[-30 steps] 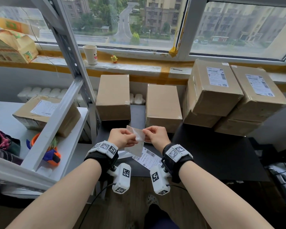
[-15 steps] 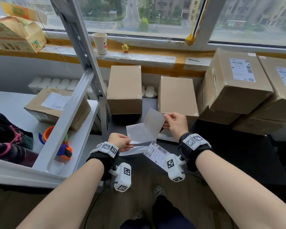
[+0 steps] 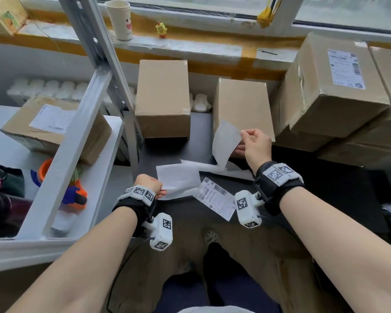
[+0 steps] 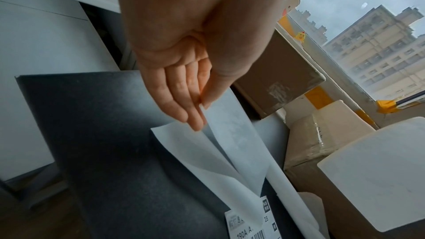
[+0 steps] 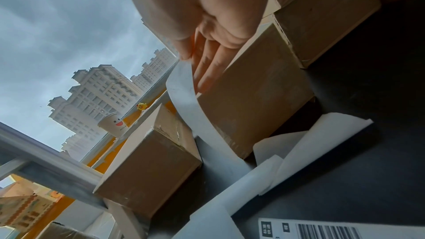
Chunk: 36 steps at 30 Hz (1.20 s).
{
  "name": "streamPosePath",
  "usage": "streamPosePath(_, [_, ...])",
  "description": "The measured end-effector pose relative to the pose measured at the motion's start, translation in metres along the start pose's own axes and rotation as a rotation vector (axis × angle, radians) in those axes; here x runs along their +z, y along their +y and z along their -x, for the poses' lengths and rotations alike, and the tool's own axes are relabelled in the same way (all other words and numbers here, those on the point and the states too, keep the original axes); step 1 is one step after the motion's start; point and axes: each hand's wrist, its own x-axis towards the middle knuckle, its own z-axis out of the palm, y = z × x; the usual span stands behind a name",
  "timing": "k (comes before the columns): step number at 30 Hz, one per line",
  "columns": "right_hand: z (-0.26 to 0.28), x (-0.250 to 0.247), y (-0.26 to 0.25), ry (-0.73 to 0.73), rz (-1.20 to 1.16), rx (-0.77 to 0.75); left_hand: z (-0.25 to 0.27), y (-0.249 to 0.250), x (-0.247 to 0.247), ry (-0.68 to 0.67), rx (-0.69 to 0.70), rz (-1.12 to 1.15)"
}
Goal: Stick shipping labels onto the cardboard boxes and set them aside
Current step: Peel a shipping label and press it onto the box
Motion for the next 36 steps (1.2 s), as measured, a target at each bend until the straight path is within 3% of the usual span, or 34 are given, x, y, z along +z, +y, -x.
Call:
streamPosePath(9, [0.012, 0.005, -0.002, -0.031, 0.001, 0.026, 0.018, 0.016, -0.007, 0.139, 0.179, -0.249])
streamPosePath(19, [0.038, 0.018, -0.032, -0.098, -0.032, 0.017, 0.089, 0.085, 0.021, 0.037, 0.83, -0.295])
streamPosePath(36, [0.042, 0.005, -0.058, -0.165, -0.116, 0.05, 0.106, 0.121, 0.038, 0.053, 0.966, -0.263])
